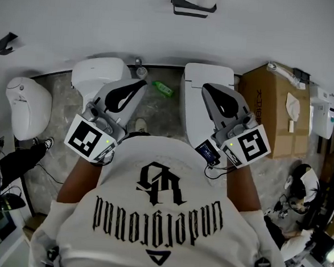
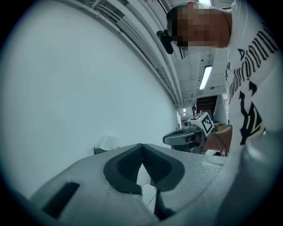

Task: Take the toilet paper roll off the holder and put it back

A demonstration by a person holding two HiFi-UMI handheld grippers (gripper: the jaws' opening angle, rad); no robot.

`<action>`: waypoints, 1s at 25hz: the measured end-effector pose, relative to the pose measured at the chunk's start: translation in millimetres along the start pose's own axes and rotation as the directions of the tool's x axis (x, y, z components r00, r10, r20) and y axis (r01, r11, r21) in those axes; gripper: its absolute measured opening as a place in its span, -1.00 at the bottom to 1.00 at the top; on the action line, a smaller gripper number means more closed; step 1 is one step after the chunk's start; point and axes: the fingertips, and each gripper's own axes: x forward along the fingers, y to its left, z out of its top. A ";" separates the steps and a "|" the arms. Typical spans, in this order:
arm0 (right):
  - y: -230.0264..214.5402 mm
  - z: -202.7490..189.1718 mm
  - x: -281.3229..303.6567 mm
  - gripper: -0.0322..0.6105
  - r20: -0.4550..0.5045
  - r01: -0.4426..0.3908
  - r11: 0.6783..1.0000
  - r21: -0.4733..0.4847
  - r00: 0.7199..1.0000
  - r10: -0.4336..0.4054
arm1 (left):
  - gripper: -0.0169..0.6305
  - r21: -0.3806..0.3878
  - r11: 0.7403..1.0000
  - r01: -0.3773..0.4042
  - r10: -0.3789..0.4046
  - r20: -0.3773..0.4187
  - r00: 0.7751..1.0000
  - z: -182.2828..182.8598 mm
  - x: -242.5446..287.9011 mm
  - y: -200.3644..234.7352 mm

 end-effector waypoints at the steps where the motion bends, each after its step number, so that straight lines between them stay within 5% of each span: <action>1: 1.8 -1.7 -7.1 -0.86 0.001 -0.007 1.000 0.000 1.000 0.007 | -0.91 -0.001 1.000 -0.007 0.007 0.000 1.000 -0.6 -0.3 -7.8; 12: 35.7 -27.5 -80.4 -0.86 0.001 -0.092 0.996 0.006 0.996 0.092 | -0.91 -0.007 0.997 -0.073 0.073 -0.009 0.997 -14.7 -18.1 -96.8; 25: 61.3 -28.9 -108.8 -0.86 0.041 -0.151 0.988 0.032 0.988 0.150 | -0.91 -0.026 0.991 -0.135 0.135 -0.001 0.991 -15.7 -29.4 -132.4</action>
